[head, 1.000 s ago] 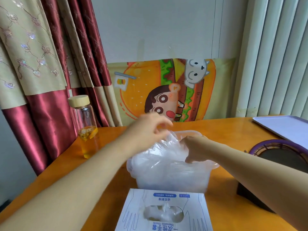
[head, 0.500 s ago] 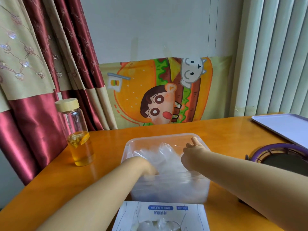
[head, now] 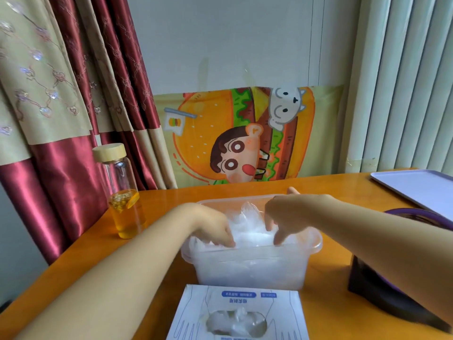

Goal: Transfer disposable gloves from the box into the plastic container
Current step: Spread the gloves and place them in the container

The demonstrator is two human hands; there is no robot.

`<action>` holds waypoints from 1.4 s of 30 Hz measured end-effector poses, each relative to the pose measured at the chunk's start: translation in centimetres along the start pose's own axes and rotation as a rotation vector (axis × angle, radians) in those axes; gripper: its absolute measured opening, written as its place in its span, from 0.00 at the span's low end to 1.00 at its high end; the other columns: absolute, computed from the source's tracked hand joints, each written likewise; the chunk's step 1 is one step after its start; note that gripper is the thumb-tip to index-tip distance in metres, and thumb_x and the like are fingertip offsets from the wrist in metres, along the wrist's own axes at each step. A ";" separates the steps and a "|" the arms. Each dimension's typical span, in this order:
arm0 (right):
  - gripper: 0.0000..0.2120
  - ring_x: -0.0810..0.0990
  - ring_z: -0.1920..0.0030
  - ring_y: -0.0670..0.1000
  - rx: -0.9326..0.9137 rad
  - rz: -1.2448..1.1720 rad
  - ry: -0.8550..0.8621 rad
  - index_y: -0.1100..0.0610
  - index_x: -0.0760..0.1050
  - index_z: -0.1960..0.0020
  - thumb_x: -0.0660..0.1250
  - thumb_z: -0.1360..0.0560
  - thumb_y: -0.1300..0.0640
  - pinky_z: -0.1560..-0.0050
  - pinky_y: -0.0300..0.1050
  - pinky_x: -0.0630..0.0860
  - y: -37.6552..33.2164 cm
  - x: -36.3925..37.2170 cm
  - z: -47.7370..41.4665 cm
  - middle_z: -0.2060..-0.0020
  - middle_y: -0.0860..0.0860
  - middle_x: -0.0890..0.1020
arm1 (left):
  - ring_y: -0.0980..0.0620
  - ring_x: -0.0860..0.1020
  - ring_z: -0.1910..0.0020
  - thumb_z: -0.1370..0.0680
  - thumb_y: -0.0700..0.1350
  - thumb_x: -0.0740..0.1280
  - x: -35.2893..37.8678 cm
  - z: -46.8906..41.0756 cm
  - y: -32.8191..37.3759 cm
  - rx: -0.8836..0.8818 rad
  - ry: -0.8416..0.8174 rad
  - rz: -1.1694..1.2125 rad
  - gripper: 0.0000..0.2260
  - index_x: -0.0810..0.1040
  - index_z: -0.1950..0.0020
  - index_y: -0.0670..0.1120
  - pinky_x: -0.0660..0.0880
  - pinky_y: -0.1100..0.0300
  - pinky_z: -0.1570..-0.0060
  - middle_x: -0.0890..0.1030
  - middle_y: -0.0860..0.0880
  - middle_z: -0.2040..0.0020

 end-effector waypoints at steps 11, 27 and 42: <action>0.14 0.76 0.47 0.44 -0.204 -0.344 0.393 0.49 0.76 0.37 0.61 0.20 0.52 0.58 0.30 0.64 -5.2 -4.4 5.2 0.40 0.43 0.79 | 0.53 0.77 0.41 0.22 0.42 0.68 -2.6 4.4 -3.3 0.159 0.456 0.753 0.13 0.79 0.38 0.47 0.77 0.61 0.45 0.78 0.51 0.37; 0.38 0.70 0.35 0.55 0.040 -0.314 -0.225 0.54 0.59 0.26 0.70 0.29 0.42 0.47 0.45 0.70 -2.0 5.1 -3.0 0.32 0.53 0.69 | 0.48 0.73 0.51 0.21 0.44 0.64 2.6 -3.1 -0.2 -0.070 -0.071 -0.323 0.16 0.76 0.34 0.44 0.70 0.58 0.56 0.78 0.46 0.42; 0.35 0.75 0.41 0.55 0.070 -0.227 -0.290 0.53 0.63 0.26 0.69 0.28 0.41 0.43 0.46 0.74 -1.8 6.9 -4.0 0.37 0.54 0.74 | 0.59 0.81 0.49 0.19 0.45 0.63 -4.3 6.5 -3.4 0.124 0.442 0.466 0.16 0.74 0.31 0.50 0.78 0.60 0.47 0.81 0.54 0.42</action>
Point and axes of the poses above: each hand's wrist, its own z-axis away from the middle knuckle, its own x-axis out of the palm, y = z × x, the point moved 10 cm from there along -z, towards the middle knuckle
